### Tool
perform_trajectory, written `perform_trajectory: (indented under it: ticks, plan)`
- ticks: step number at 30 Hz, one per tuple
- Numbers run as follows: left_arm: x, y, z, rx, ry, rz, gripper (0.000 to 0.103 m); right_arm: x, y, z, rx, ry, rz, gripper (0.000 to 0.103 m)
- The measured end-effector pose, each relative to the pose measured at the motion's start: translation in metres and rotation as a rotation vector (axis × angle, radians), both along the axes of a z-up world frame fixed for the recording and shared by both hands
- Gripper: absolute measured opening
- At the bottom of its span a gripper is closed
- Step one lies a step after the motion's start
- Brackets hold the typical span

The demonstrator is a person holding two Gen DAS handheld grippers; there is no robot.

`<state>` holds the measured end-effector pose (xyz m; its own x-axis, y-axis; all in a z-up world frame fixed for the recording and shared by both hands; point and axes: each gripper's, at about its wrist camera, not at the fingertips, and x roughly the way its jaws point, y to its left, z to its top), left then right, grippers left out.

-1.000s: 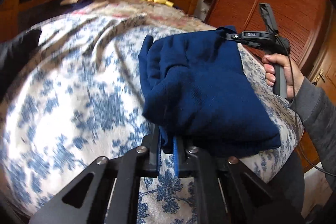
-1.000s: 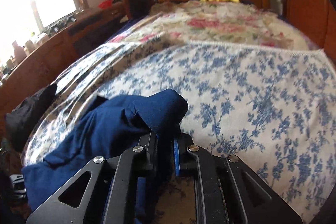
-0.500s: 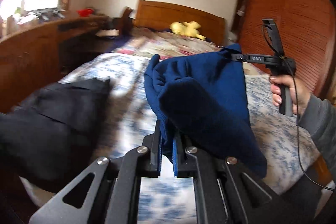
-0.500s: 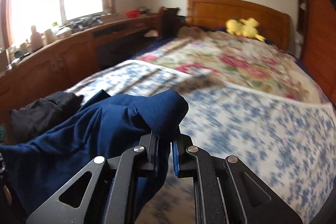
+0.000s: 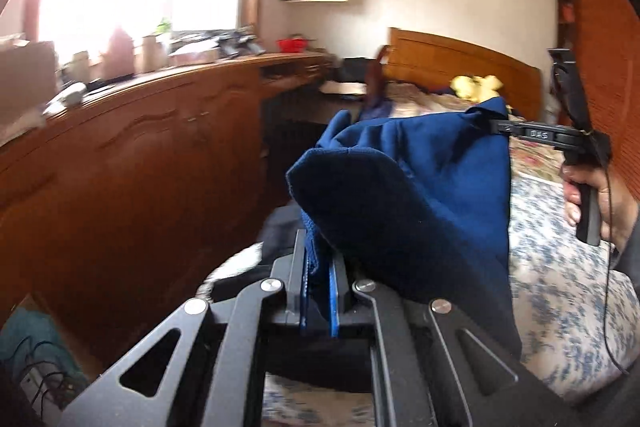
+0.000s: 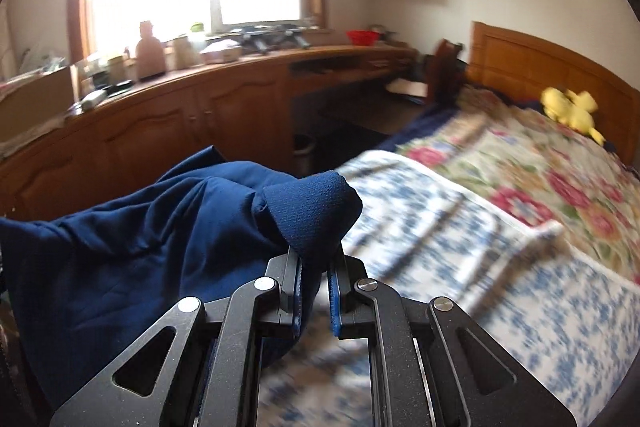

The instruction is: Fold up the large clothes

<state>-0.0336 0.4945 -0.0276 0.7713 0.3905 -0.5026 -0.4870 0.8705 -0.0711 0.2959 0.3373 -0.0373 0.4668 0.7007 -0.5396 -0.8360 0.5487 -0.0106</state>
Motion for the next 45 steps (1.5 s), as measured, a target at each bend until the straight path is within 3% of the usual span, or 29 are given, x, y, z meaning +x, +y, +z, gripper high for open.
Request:
perform_trajectory:
  ticks: [3, 6, 11, 15, 18, 27, 40, 43, 45]
  plan:
    - [-0.004, 0.027, -0.019, -0.016, 0.034, 0.06, 0.006, -0.01, 0.041, -0.003, -0.005, -0.008, 0.037, 0.008]
    - [-0.003, 0.036, -0.037, -0.067, 0.032, 0.057, 0.006, -0.015, 0.072, -0.019, -0.03, 0.002, 0.047, 0.01]
    - [-0.003, 0.023, -0.044, -0.025, 0.054, 0.064, 0.007, -0.023, 0.08, -0.056, -0.082, 0.014, 0.031, 0.012]
    - [-0.012, 0.023, -0.043, -0.04, 0.04, 0.082, 0.009, -0.028, 0.067, -0.061, -0.126, -0.032, 0.009, 0.018]
    - [-0.026, 0.016, -0.04, -0.037, 0.024, 0.101, 0.011, -0.044, 0.044, -0.052, -0.122, -0.109, 0.015, 0.019]
    - [-0.043, -0.024, -0.005, 0.025, -0.031, 0.099, 0.033, -0.087, -0.027, -0.03, -0.082, -0.099, 0.091, 0.019]
    - [-0.008, -0.142, 0.018, 0.076, -0.039, -0.086, 0.043, -0.134, -0.132, -0.005, -0.02, -0.058, 0.107, 0.021]
    - [0.005, -0.175, 0.022, 0.076, -0.054, -0.138, 0.051, -0.141, -0.159, -0.002, -0.01, -0.058, 0.095, 0.026]
    - [0.01, -0.192, 0.025, 0.077, -0.069, -0.165, 0.052, -0.144, -0.177, -0.002, -0.002, -0.055, 0.083, 0.035]
